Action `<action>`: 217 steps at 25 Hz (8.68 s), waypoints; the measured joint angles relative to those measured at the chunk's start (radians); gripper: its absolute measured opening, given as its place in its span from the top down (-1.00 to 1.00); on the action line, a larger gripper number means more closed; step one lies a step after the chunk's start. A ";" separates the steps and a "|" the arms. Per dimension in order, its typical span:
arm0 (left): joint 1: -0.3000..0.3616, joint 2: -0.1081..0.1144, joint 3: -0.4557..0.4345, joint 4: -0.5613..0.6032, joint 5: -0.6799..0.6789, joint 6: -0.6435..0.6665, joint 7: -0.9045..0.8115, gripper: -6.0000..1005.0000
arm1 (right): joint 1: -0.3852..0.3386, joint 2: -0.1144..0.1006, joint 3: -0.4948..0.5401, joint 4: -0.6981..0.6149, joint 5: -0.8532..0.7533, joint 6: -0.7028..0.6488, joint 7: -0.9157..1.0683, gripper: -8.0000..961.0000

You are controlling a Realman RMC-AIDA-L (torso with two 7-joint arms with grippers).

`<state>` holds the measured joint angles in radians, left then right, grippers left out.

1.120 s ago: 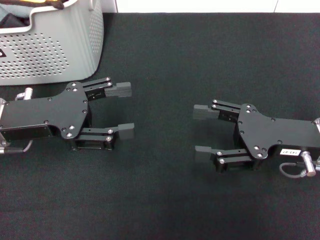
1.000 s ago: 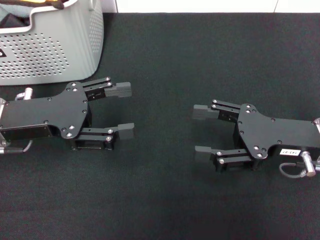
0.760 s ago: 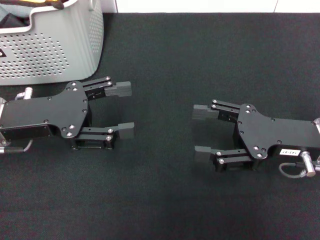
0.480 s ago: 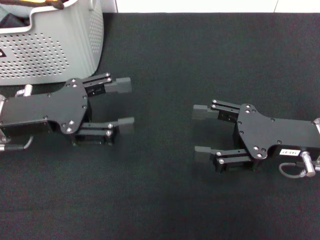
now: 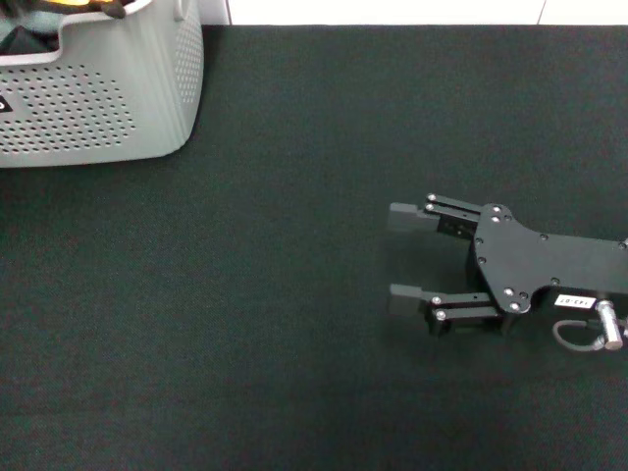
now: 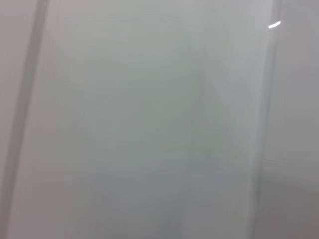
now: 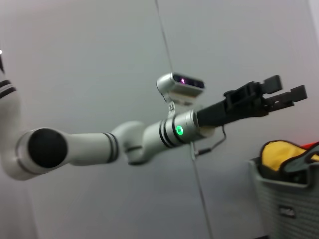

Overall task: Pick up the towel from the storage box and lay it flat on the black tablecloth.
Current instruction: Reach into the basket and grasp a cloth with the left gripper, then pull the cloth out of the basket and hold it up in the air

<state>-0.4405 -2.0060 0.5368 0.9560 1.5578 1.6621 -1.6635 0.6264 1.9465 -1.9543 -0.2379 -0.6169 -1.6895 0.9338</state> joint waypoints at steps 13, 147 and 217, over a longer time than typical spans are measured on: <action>-0.047 -0.030 0.014 0.523 0.601 -0.271 -0.540 -0.56 | -0.041 -0.006 0.039 0.004 0.002 0.052 -0.038 -0.76; 0.118 -0.055 0.123 0.754 0.536 -0.489 -0.217 -0.16 | -0.154 0.018 0.206 0.003 0.001 0.057 -0.105 -0.60; 0.310 -0.090 0.525 0.992 0.015 -0.477 -0.321 0.96 | -0.172 0.051 0.290 -0.063 0.006 -0.231 -0.226 -0.52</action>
<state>-0.1307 -2.0959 1.0617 1.9478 1.5725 1.1849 -1.9840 0.4544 1.9975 -1.6644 -0.3011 -0.6108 -1.9206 0.7077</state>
